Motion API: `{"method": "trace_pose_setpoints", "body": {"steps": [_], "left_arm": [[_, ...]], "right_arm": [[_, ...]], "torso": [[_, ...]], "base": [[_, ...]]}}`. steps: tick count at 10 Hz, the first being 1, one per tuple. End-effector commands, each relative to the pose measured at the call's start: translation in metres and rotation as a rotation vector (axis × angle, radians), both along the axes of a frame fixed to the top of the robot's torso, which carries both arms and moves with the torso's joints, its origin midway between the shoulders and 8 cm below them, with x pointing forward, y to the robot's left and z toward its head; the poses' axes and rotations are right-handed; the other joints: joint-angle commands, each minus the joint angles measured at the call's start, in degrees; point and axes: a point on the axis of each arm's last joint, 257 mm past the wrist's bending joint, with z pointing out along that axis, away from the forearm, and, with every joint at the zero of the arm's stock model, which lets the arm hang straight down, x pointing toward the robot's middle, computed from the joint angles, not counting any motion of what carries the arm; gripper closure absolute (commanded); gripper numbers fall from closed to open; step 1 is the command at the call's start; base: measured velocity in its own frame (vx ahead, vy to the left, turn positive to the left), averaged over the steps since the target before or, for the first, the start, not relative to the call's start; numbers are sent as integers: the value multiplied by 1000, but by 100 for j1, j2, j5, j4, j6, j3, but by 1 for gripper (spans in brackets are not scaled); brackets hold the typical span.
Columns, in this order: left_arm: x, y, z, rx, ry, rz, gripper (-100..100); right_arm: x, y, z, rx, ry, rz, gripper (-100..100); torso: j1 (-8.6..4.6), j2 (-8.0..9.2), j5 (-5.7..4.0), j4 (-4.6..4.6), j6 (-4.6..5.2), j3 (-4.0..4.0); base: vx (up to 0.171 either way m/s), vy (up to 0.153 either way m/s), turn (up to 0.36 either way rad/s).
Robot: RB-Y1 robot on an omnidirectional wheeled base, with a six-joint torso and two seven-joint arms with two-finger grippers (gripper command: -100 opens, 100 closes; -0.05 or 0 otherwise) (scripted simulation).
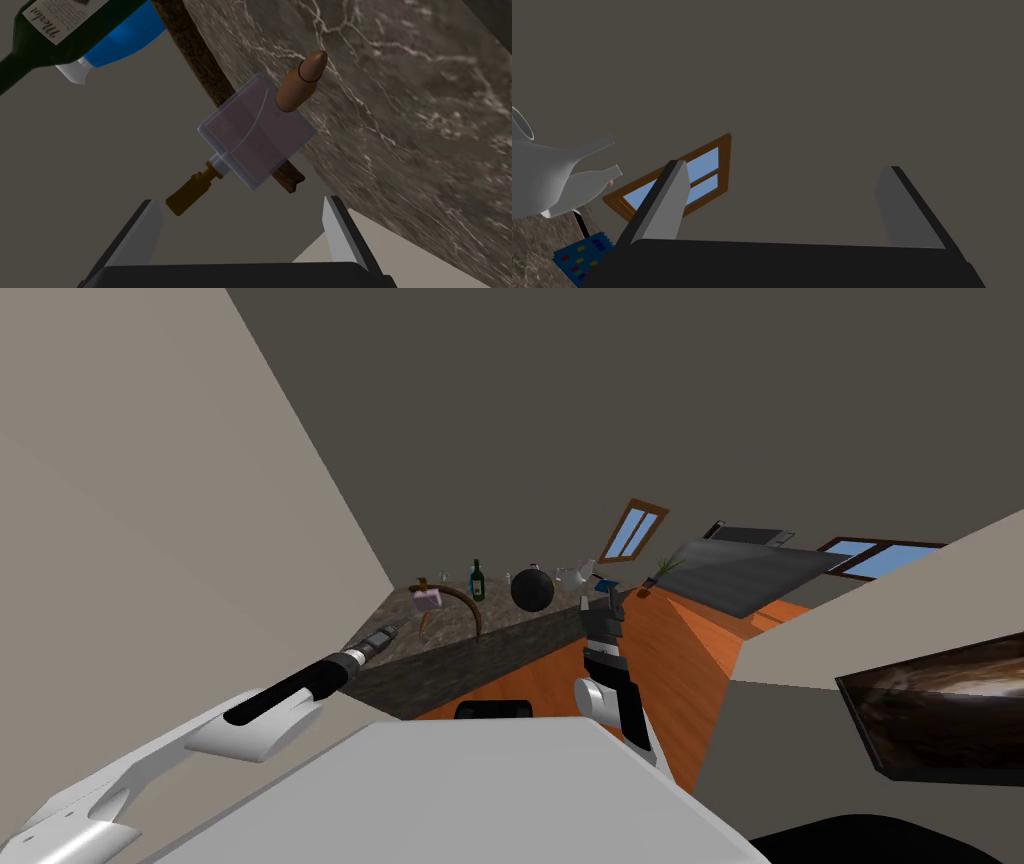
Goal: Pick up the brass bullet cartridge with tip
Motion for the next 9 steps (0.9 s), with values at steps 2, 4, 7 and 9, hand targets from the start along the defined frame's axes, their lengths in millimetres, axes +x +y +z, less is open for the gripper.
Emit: {"method": "trace_pose_setpoints", "body": {"steps": [2, 4, 7, 9], "left_arm": [[-13, 19, -19, 26, 101, 13, -100], [-21, 32, -28, 48, 166, 18, -100], [-27, 47, -32, 96, 234, 10, -100], [-36, 59, -39, 119, 296, 17, -100]], "right_arm": [[0, 0, 0, 0, 0, 0, 0], [0, 0, 0, 0, 0, 0, 0], [0, 0, 0, 0, 0, 0, 0], [0, 0, 0, 0, 0, 0, 0]], "torso": [[4, 1, 0, 0, -4, 1], [7, 2, 2, 0, -5, 1], [5, 1, 2, 0, 1, 0], [6, 2, 1, 0, -3, 1]], "base": [[15, -34, -191], [15, -33, -106], [15, -28, -151], [15, -28, -122]]}}
